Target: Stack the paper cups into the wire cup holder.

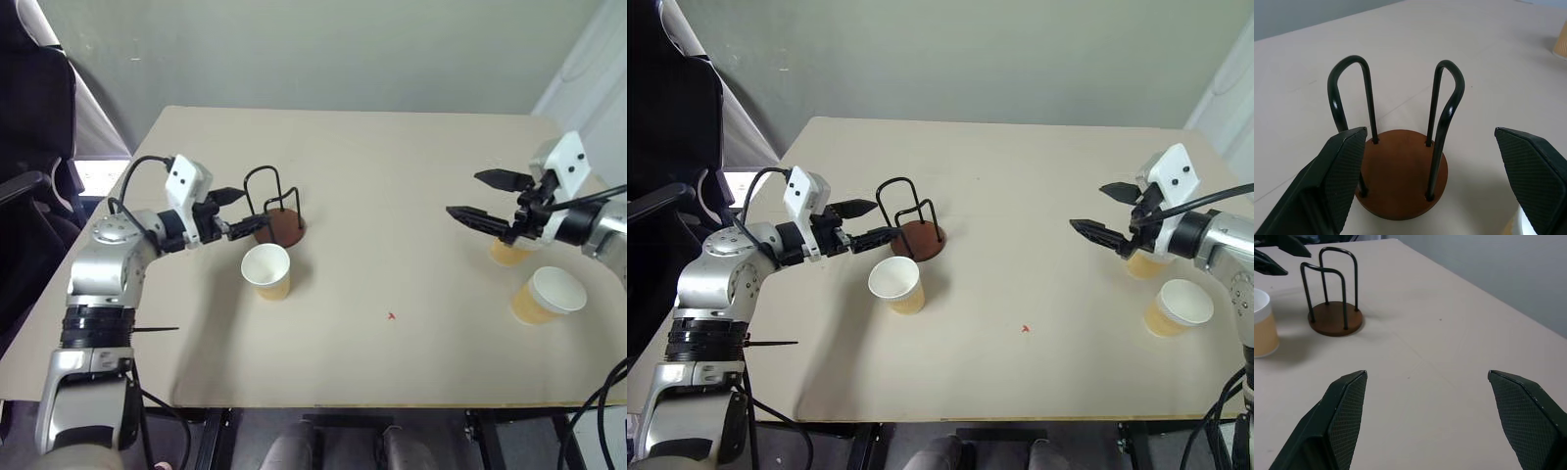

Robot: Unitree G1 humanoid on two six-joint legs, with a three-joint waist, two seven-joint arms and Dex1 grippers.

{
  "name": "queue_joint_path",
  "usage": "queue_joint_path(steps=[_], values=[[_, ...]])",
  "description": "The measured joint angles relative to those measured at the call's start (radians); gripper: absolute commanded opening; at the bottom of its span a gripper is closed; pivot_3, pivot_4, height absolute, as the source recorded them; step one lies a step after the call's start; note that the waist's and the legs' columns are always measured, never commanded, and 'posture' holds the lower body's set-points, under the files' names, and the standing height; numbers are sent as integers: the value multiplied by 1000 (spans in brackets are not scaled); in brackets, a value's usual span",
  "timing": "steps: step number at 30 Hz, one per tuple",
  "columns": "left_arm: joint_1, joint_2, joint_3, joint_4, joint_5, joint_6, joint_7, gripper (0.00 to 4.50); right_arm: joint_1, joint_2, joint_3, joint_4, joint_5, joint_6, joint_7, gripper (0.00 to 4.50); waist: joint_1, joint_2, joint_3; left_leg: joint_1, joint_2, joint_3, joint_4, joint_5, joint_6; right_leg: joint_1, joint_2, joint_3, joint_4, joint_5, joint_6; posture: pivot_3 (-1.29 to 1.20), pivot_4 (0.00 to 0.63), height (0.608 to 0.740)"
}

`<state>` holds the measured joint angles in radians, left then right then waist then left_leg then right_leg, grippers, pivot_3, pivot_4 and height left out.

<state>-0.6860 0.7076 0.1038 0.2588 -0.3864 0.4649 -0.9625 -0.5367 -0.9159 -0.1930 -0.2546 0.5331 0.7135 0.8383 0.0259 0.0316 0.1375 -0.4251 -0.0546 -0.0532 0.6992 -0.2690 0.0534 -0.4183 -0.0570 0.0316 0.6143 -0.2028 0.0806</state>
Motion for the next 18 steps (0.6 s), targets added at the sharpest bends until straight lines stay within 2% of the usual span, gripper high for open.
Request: queue_joint_path(steps=[18], values=[[-33, -23, -13, 26, 24, -8, -15, 4500, 0, -5, 0, -15, 15, 17, 0, 4037, 1, 0, 0, 0, 0, 0, 0, 0, 0, 0, 0, 0, 0, 0, 0, 0, 150, 740]])
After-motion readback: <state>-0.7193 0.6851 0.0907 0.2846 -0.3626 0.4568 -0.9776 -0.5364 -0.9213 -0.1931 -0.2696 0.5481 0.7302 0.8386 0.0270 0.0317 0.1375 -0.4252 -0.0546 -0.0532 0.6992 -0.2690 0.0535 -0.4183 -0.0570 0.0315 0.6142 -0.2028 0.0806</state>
